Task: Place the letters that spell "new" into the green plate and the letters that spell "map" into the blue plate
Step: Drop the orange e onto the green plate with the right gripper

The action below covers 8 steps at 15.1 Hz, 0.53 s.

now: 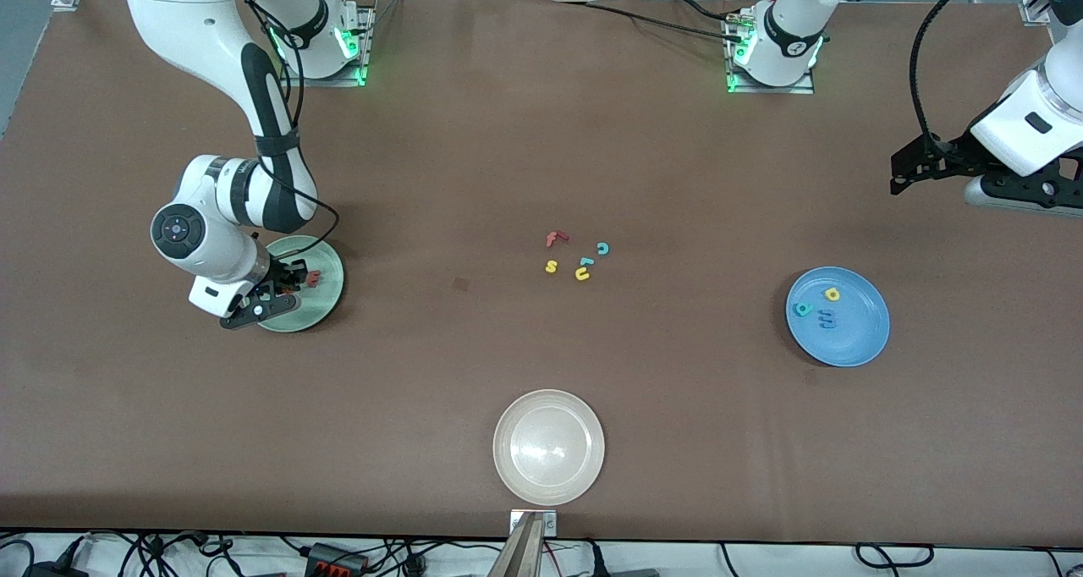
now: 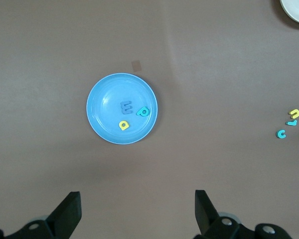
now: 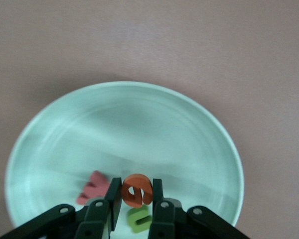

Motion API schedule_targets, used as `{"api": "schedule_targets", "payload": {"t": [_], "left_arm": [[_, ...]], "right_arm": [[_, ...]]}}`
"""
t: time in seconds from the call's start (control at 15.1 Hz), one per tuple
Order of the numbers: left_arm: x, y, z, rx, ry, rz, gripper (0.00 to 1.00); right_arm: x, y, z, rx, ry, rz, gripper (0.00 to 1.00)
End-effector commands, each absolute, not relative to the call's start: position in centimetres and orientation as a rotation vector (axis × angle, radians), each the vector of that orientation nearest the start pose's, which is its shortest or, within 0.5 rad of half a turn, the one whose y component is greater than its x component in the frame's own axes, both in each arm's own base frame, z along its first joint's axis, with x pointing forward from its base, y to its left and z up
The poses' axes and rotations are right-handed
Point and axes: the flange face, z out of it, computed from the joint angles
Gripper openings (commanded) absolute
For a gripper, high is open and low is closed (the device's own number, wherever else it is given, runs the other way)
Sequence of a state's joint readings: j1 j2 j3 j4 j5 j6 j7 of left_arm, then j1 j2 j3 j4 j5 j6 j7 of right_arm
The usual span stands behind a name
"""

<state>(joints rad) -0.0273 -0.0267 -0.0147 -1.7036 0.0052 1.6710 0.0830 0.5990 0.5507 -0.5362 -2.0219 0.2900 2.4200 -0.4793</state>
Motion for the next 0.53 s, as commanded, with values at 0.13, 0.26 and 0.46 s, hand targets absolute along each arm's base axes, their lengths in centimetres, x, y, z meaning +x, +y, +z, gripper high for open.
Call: {"api": "schedule_targets", "payload": {"t": [0.13,0.26,0.46], "left_arm": [[55.0,-2.1,58.9,-3.14,0.219,0.021,1.0],[55.0,-2.2,58.9,-3.14,0.223,0.021,1.0],[55.0,-2.2,59.0,-3.142,0.221,0.019,1.0]], "right_arm": [[59.3,3.9,19.4,-3.167,-0.614,0.084,0.67],[59.6,4.5,21.0,-3.154,-0.605,0.049,1.0],[60.5,4.8,26.4,-3.106,-0.583,-0.037,1.0]]}}
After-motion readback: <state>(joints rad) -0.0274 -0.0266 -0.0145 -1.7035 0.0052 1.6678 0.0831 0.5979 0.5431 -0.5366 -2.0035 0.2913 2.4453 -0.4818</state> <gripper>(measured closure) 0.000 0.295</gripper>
